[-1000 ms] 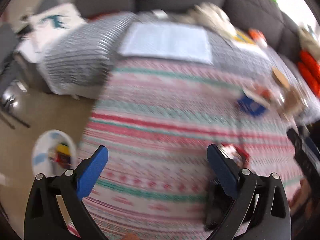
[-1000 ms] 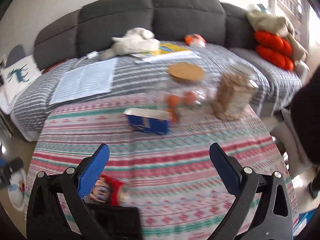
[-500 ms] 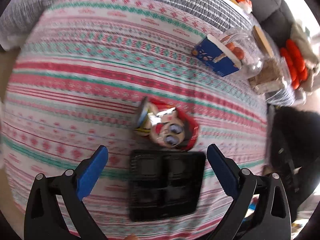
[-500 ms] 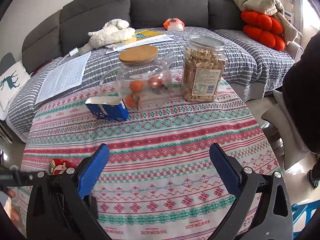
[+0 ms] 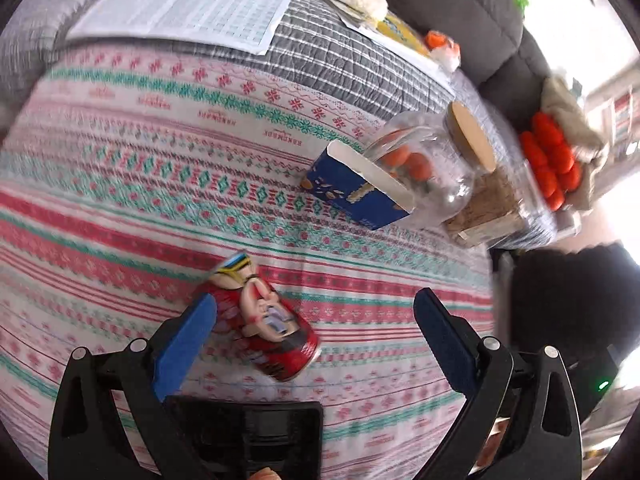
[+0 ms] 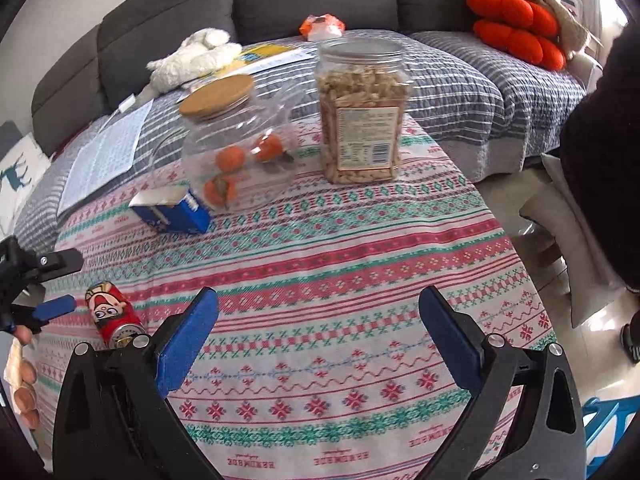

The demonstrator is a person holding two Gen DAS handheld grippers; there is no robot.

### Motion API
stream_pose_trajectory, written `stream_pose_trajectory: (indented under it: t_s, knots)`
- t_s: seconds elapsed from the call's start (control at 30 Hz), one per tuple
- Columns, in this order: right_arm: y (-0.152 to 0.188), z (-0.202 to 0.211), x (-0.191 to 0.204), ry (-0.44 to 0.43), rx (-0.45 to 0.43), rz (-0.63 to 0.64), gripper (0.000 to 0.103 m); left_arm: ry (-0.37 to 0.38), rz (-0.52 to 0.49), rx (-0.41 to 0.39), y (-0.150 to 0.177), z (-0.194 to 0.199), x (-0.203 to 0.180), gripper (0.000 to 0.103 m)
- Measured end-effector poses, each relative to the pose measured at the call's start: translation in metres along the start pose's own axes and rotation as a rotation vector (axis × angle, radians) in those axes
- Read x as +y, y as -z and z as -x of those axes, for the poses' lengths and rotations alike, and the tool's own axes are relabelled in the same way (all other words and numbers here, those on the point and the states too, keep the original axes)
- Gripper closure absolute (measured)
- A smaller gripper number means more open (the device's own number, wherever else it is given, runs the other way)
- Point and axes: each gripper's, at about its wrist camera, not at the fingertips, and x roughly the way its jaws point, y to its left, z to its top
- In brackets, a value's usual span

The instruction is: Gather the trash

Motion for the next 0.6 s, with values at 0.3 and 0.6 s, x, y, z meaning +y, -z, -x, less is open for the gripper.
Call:
stream_pose_trajectory:
  t_s: [0.3, 0.6]
  knots:
    - [-0.004, -0.012, -0.007, -0.031, 0.033, -0.032, 0.007, -0.133, 0.158, 0.189, 0.019, -0.044, 0.019, 0.015]
    - [-0.009, -0.014, 0.006, -0.040, 0.009, 0.008, 0.007, -0.056, 0.113, 0.091, 0.021, -0.036, 0.014, 0.042]
